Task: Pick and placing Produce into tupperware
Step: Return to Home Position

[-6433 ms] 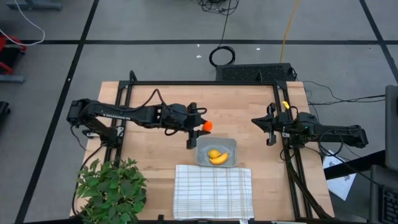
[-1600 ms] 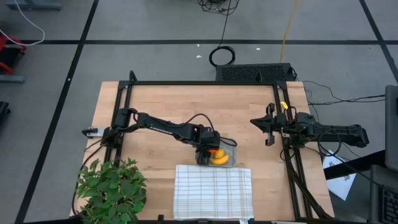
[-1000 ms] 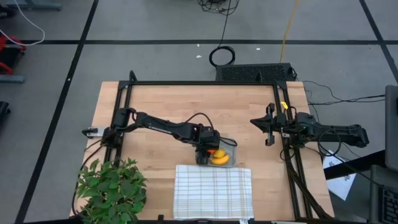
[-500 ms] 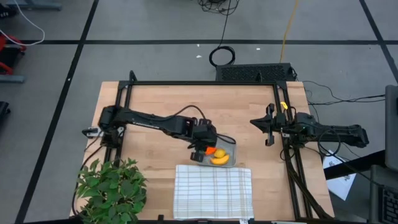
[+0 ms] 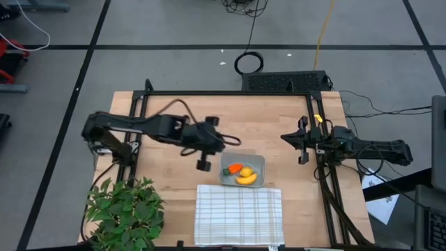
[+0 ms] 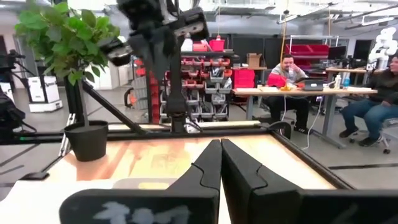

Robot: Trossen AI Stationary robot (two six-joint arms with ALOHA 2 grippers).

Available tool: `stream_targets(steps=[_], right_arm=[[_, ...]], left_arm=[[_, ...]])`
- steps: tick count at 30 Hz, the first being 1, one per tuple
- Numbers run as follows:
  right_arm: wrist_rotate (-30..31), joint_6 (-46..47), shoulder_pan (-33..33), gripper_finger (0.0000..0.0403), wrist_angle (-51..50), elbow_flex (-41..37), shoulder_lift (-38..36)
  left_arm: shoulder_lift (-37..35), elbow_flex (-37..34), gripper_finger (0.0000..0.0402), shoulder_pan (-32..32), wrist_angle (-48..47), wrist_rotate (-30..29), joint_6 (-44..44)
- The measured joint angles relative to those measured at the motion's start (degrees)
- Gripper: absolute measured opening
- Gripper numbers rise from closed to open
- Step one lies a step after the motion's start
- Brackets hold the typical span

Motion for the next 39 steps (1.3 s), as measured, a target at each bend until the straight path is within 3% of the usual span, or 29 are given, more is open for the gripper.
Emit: stream_targets(steps=[6,14,18,28,32,39], right_arm=[[0.0,-0.1,0.0,0.0,-0.2,0.0,-0.3],[0.0,0.0,0.0,0.0,-0.9,0.0,-0.5],[0.0,0.1,0.0,0.0,-1.0,0.0,-0.8],[-0.1,1.6,0.0,0.0,-3.4,0.0,-1.5],[-2.4,1.9,0.0,0.0,-3.6,0.0,-1.5],[-3.0,2.0,0.0,0.0,-3.9,0.0,-1.5]], left_arm=[[-9.9,-9.7,0.0001,1.0,8.8,-0.2,2.3],[-23.6,-33.7,0.0001,4.1,27.1,1.2,-1.0],[-29.2,-44.7,0.0,3.2,39.7,1.4,-1.0],[-41.3,-64.6,0.0,-0.4,58.6,1.3,-2.9],[-45.8,-71.3,0.0,-2.1,61.4,-2.9,-2.6],[-55.9,-81.3,0.0,-4.4,66.6,-3.6,-3.6]])
